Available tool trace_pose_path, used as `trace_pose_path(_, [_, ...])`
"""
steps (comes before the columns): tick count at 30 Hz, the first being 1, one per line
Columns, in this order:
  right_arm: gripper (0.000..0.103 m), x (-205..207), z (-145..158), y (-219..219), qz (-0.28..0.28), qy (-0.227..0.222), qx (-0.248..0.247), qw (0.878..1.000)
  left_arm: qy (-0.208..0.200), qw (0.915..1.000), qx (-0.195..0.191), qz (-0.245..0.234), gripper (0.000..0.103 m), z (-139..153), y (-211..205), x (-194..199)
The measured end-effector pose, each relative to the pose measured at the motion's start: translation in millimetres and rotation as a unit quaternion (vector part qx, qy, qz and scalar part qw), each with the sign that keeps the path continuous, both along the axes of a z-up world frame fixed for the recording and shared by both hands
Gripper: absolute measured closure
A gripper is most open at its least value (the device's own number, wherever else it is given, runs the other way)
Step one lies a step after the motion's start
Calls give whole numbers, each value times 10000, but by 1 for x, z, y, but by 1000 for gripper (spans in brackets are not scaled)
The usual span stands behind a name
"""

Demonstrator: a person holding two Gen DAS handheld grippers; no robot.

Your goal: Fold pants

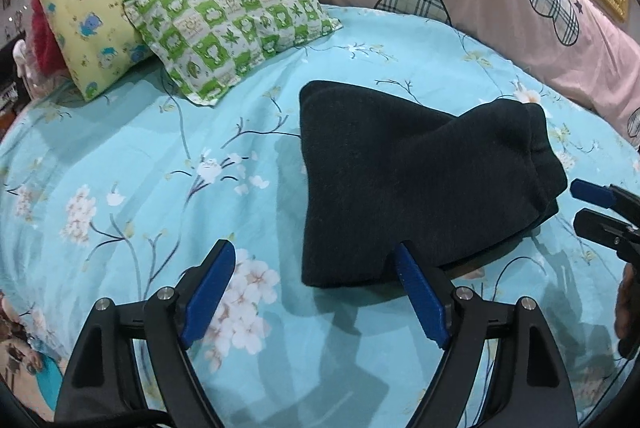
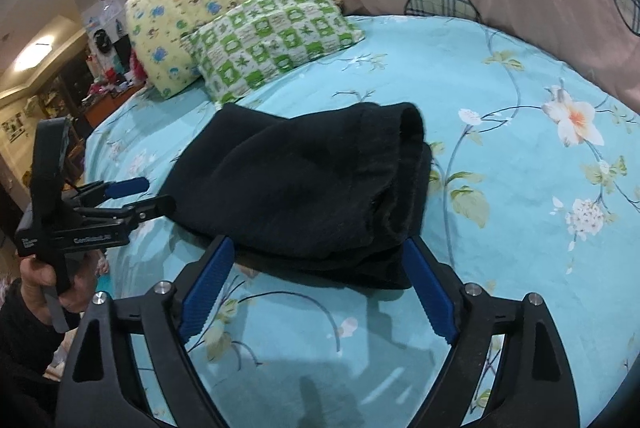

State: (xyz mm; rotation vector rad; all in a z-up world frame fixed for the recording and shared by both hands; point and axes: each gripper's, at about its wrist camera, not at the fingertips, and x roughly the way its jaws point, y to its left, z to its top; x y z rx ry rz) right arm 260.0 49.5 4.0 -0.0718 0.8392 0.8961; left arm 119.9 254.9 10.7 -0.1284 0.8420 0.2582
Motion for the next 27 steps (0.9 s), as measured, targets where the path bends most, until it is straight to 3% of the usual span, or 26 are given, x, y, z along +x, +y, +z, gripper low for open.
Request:
trace_pose_path(6, [16, -9, 3, 3, 12, -260, -245, 9994, 158, 9998, 139, 0, 19, -2, -5, -6])
trace_pose_path(27, [16, -26, 5, 7, 143, -462, -399, 9980, 133, 9991, 394, 27, 17, -1, -20, -16])
